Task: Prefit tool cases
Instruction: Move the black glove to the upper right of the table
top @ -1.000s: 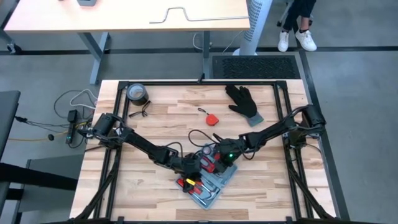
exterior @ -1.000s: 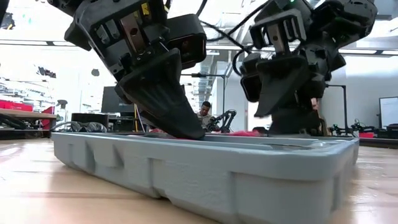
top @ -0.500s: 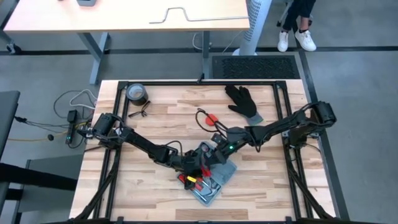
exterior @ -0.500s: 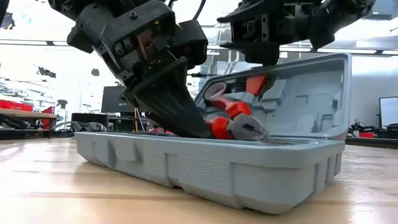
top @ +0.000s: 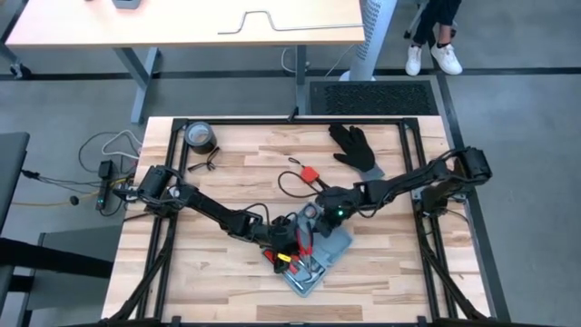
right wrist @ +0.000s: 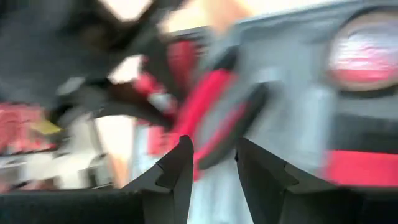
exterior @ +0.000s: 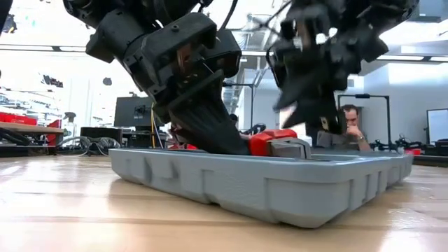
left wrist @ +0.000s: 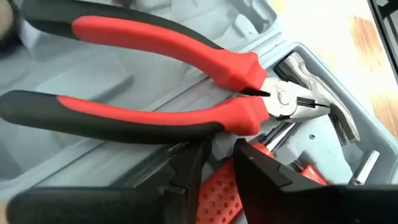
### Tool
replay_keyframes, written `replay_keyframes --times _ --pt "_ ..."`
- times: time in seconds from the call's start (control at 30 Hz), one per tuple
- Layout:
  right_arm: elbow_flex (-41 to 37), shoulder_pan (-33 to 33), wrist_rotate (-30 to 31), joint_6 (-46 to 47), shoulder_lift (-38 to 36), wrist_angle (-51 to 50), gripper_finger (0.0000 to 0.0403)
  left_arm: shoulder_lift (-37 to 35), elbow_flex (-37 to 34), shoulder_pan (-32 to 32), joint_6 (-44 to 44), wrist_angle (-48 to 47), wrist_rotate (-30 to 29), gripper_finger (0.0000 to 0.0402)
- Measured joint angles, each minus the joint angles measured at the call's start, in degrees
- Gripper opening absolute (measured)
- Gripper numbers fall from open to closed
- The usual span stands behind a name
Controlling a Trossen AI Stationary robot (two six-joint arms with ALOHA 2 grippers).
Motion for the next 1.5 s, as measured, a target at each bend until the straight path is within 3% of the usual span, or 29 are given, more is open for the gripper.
replay_keyframes --times 0.27,0.57,0.77,0.97,1.13,1.37,1.5 --pt "-0.1 -2.8 4.9 -2.3 -0.4 -5.9 0.0132 -0.6 -0.1 -0.1 -0.6 -0.5 0.7 0.0086" --pt "0.0 5.5 8.5 4.8 -2.7 -4.7 0.0135 -3.4 -0.3 0.4 0.4 -3.0 0.1 0.0086" --pt "-0.2 8.9 10.2 9.7 -1.4 -2.5 0.0174 -3.0 -0.2 0.4 0.4 -2.6 -0.1 0.0086" --pt "0.0 8.5 10.5 12.1 3.2 6.2 0.0223 -2.9 -0.2 0.8 0.4 -1.9 -0.4 0.0086" --pt "0.0 9.0 9.6 14.8 7.5 11.0 0.0230 -2.9 -0.2 1.5 0.4 -1.6 -0.7 0.0086" --pt "0.0 8.9 11.7 15.6 8.5 14.2 0.0202 -2.9 -0.2 1.7 0.4 -1.4 -0.7 0.0086" --pt "-0.1 8.9 12.6 14.9 8.0 14.6 0.0114 -2.9 -0.2 1.7 0.4 -1.9 -0.7 0.0086"
